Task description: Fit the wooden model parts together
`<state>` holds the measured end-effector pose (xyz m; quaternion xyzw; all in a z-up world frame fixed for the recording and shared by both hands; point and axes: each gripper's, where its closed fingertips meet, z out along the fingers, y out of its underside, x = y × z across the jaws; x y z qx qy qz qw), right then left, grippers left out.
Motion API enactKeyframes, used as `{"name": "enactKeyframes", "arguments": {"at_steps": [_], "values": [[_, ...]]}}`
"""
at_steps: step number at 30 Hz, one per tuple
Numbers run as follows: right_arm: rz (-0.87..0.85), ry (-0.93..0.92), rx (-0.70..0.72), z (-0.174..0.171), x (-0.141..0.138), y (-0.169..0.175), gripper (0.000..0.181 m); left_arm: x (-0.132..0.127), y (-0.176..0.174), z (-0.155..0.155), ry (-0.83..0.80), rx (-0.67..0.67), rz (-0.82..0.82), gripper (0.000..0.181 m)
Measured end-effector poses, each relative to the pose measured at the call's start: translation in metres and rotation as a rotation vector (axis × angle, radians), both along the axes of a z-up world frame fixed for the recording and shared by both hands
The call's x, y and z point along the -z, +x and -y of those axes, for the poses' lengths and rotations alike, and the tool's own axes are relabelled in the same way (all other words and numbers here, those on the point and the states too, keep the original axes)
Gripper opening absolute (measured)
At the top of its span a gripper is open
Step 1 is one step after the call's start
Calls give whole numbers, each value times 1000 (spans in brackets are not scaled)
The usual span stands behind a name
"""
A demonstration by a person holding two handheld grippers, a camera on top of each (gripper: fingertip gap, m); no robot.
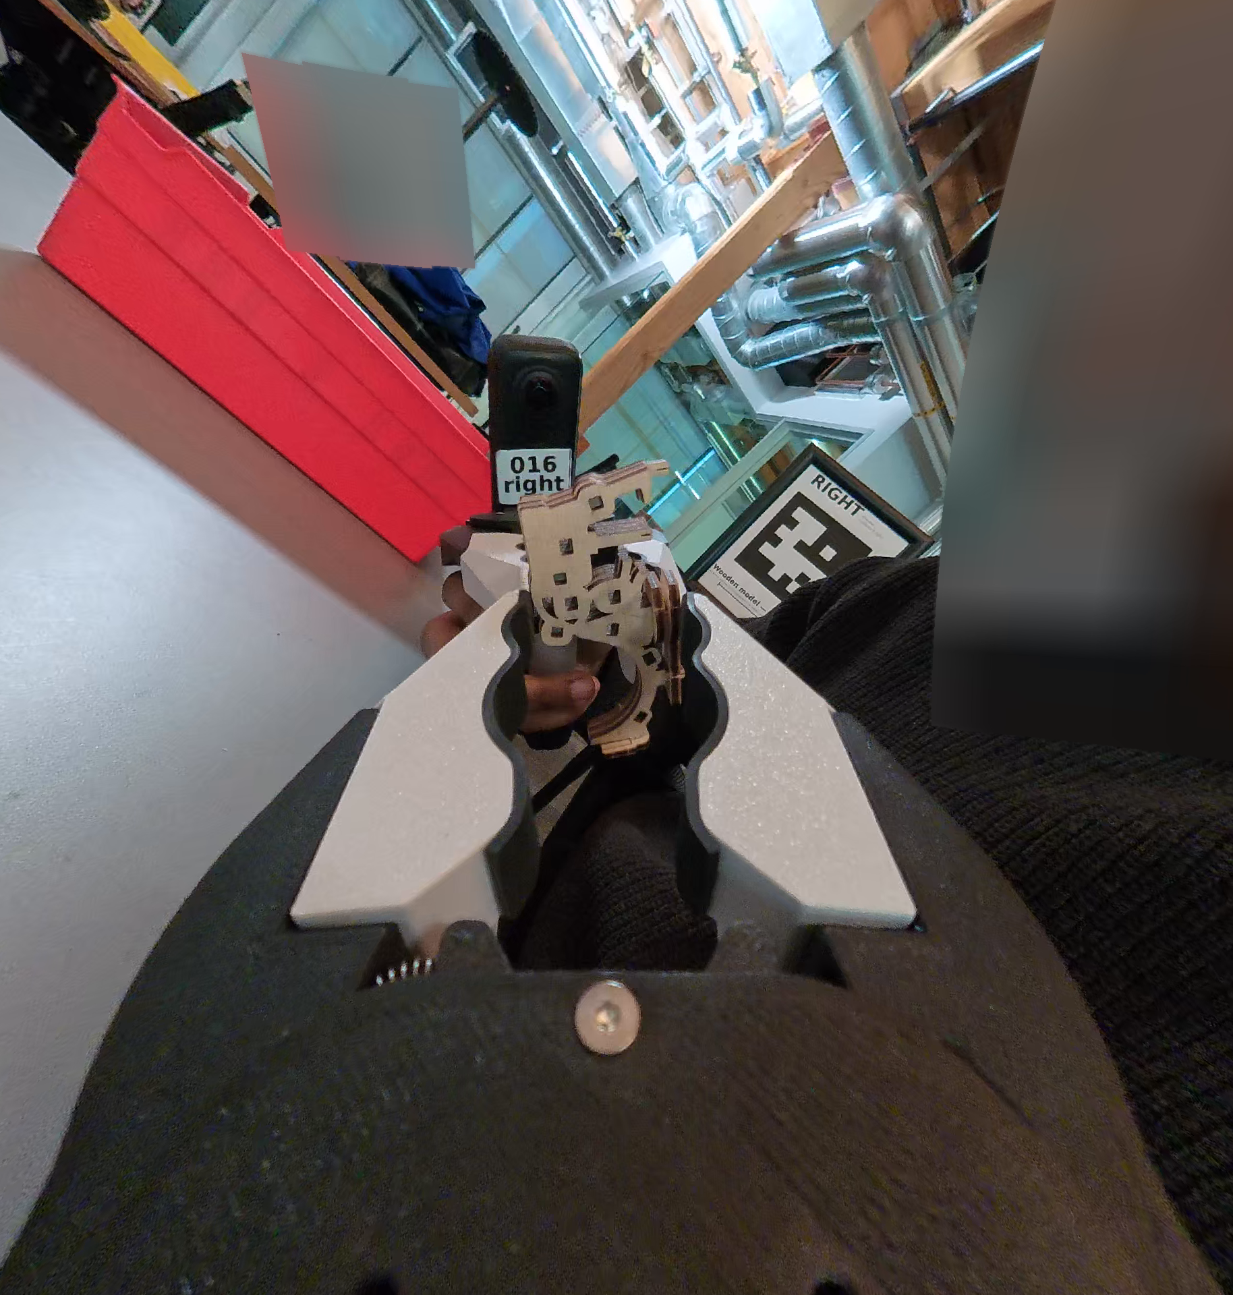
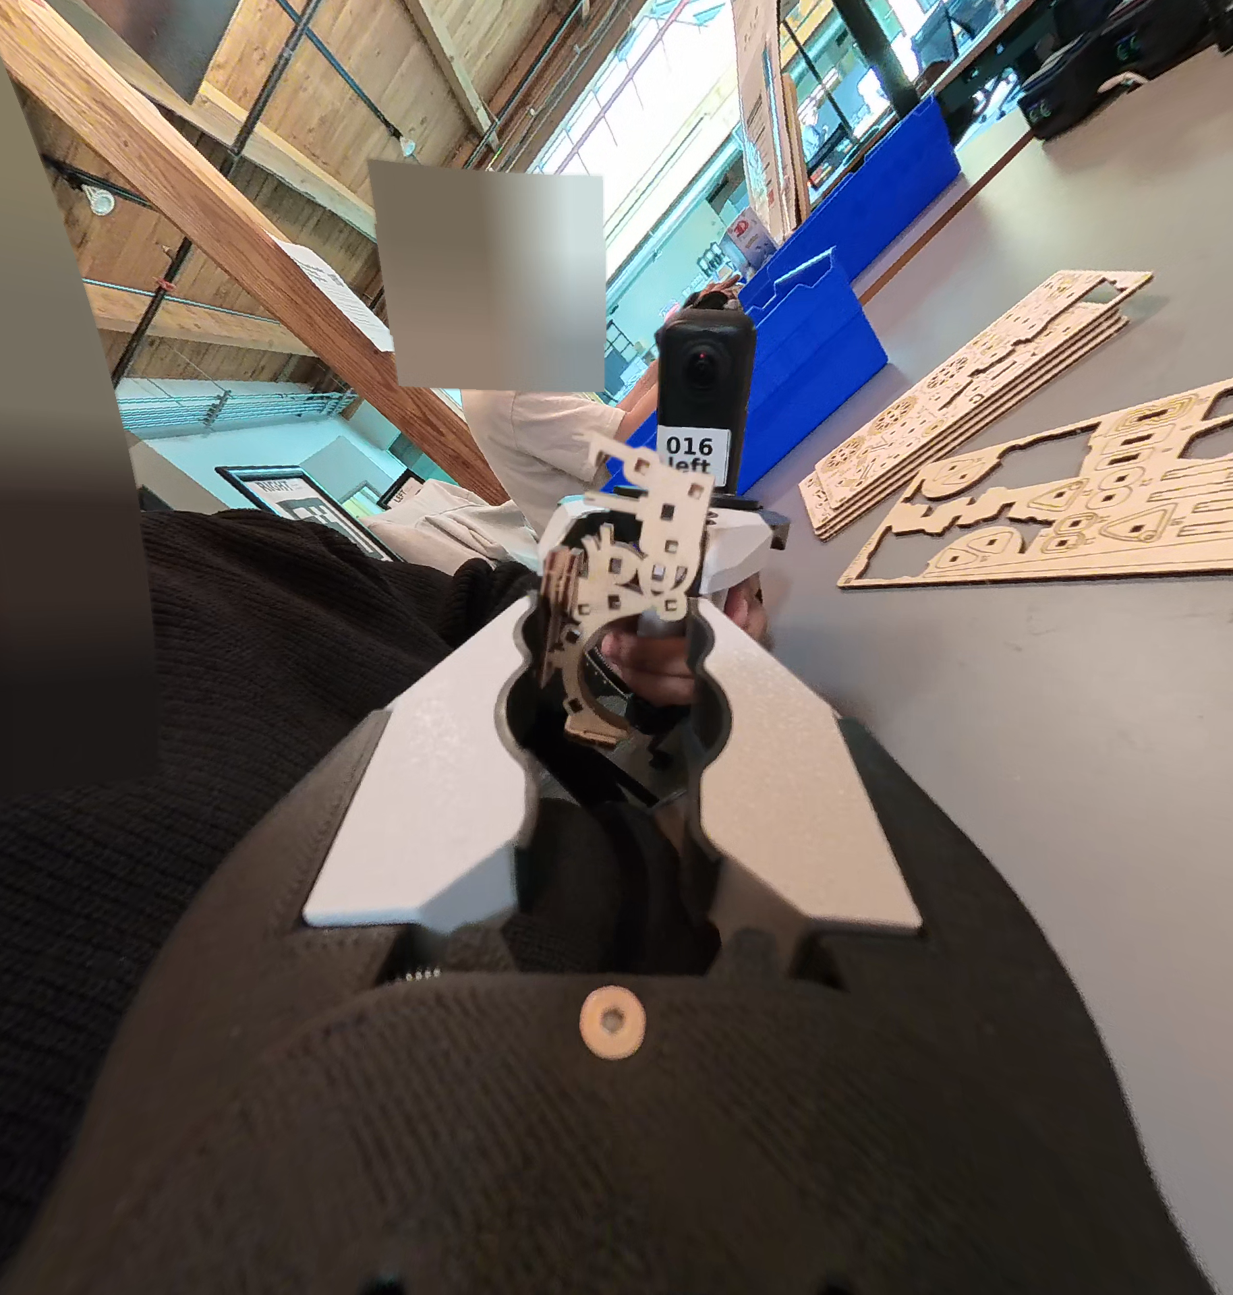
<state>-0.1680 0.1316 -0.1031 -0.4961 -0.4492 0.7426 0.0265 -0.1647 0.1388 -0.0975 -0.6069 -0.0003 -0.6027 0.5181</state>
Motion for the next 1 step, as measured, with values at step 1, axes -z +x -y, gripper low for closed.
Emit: {"name": "enactKeyframes", "arguments": {"at_steps": [1], "values": [[-1, -2, -2, 0, 0, 0, 40, 0, 0, 0, 0, -2, -1, 39]]}}
